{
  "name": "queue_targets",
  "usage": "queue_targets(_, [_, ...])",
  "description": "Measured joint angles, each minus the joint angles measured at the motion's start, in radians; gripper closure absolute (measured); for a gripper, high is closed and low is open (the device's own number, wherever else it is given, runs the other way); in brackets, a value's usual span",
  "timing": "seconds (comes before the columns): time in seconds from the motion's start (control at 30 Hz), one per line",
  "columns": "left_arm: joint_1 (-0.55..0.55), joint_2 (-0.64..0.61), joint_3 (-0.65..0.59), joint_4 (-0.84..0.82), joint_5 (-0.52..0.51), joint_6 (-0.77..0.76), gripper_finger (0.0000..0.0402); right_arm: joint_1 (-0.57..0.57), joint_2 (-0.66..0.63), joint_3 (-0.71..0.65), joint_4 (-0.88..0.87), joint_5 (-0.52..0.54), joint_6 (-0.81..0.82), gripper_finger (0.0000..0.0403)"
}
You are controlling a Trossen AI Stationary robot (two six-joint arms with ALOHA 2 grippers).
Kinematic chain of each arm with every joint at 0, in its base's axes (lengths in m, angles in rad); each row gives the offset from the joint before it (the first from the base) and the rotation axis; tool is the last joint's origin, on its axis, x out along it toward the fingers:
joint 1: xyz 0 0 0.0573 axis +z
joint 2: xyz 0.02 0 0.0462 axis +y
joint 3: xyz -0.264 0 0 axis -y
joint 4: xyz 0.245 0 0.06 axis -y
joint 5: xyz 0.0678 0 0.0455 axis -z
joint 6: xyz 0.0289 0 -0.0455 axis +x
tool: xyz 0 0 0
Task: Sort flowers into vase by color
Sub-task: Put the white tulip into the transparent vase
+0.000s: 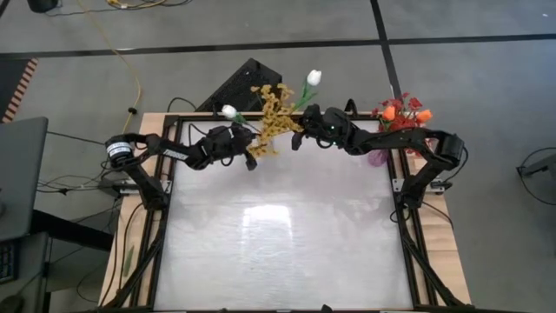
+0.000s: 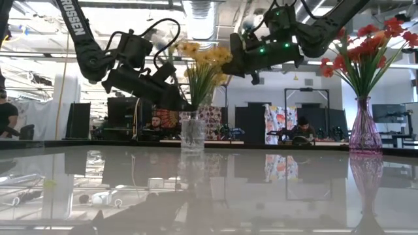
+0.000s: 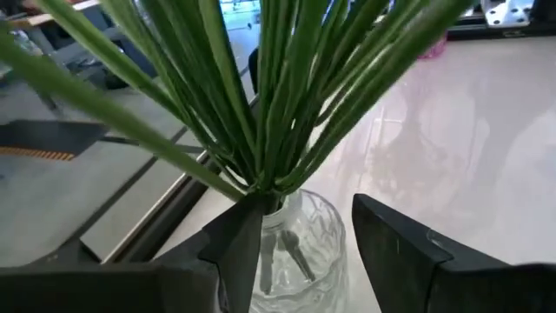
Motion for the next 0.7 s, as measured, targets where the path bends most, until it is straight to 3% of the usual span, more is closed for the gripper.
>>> queue_targets(0.37, [-0.012, -0.011, -0.001, -0.018, 0.097, 0.100, 0.0230, -0.003, -0.001, 0.000, -0.018, -0.003, 0.003, 0.0379])
queue_targets(0.7, [-0.041, -0.137, -0.002, -0.223, 0.146, 0.157, 0.0230, -0.009, -0.017, 0.000, -0.094, -0.007, -0.021, 0.0379])
